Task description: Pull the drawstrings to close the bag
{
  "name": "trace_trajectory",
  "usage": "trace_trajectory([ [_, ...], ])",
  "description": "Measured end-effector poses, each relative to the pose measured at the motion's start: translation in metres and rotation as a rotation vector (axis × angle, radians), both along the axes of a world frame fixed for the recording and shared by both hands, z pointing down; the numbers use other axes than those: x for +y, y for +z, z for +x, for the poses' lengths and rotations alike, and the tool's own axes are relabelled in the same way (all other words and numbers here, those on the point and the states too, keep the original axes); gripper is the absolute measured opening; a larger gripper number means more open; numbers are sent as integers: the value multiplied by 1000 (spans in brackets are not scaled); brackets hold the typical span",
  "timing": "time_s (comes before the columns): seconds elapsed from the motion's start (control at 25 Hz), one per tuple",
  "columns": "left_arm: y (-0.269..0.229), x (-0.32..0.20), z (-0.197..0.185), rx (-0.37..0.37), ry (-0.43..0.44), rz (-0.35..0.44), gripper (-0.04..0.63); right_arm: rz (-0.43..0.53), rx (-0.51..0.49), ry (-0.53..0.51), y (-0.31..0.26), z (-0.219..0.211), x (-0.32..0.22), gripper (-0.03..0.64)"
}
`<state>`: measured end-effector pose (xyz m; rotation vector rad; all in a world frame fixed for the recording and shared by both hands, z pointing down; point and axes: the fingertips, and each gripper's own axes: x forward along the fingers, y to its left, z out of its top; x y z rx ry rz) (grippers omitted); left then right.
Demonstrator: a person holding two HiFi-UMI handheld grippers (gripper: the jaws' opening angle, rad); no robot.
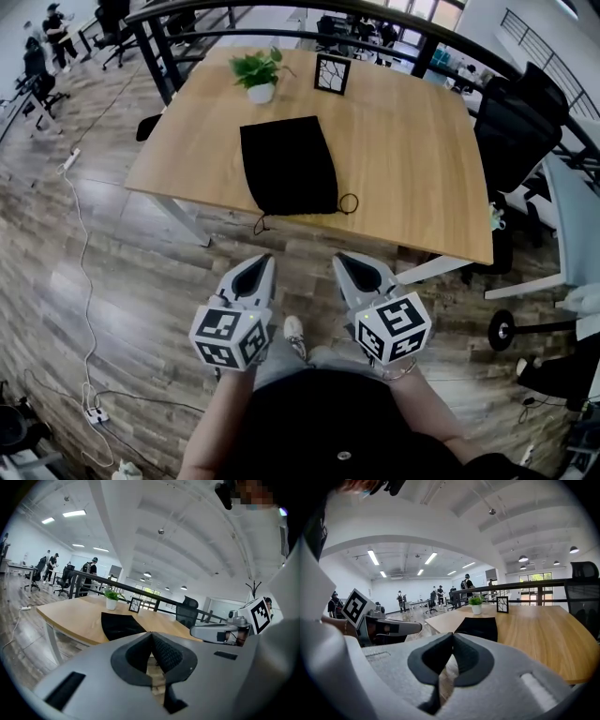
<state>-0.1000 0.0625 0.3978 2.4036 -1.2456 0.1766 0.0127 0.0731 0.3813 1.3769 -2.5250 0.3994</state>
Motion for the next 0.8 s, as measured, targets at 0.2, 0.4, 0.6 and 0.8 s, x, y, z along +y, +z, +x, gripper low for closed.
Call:
trace_trajectory([
  [0.2,5,-25,-9,-1,27,-17,15,-16,12,14,5,-11,-24,-2],
  [0.4,12,-34,-14,-5,21,-28,15,-42,15,20,14,-15,-34,-2],
  [0.6,21,-36,-15,0,26,-67,15,-63,18,31,20,-11,-39,-2],
  [0.8,32,-44,-10,6,29,-112,15,-82,24,43,27,-4,-51,-2],
])
